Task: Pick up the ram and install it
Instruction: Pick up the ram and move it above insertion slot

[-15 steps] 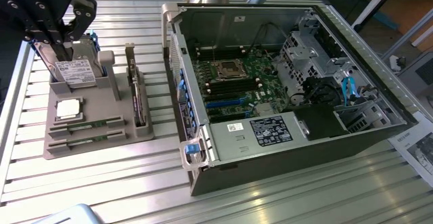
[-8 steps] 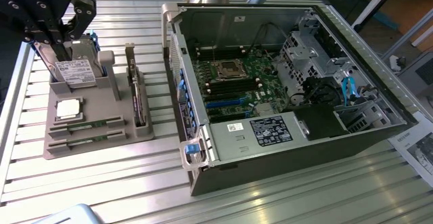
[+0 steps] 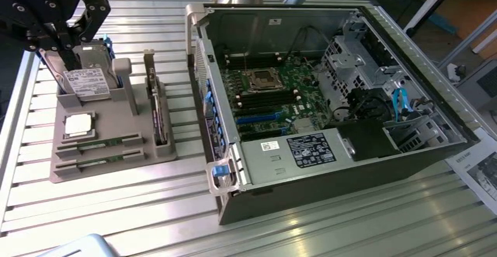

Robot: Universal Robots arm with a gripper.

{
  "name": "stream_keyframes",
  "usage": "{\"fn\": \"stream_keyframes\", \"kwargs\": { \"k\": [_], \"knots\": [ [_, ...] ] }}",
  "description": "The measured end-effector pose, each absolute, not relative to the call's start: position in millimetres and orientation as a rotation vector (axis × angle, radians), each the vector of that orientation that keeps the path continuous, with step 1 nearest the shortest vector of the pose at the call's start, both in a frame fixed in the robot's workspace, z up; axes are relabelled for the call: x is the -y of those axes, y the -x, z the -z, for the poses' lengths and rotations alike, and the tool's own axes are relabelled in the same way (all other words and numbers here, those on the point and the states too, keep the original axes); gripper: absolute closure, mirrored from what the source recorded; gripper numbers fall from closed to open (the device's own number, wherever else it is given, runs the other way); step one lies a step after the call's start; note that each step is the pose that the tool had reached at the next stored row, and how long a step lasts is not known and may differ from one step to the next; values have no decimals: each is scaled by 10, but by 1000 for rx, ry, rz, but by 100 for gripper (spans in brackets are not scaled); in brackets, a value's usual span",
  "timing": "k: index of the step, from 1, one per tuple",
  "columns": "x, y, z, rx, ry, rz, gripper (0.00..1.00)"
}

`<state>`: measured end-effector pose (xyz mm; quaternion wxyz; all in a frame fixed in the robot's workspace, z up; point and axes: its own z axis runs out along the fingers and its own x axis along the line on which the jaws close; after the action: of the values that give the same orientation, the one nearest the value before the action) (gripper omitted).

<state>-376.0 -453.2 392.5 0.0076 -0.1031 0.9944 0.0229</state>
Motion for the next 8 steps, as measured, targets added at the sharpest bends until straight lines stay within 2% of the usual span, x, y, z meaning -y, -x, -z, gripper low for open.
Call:
{"fn": "stream_keyframes", "kwargs": {
  "k": [8],
  "knots": [
    [4532, 3760, -3925, -3078, 563, -73, 90]
  ]
}}
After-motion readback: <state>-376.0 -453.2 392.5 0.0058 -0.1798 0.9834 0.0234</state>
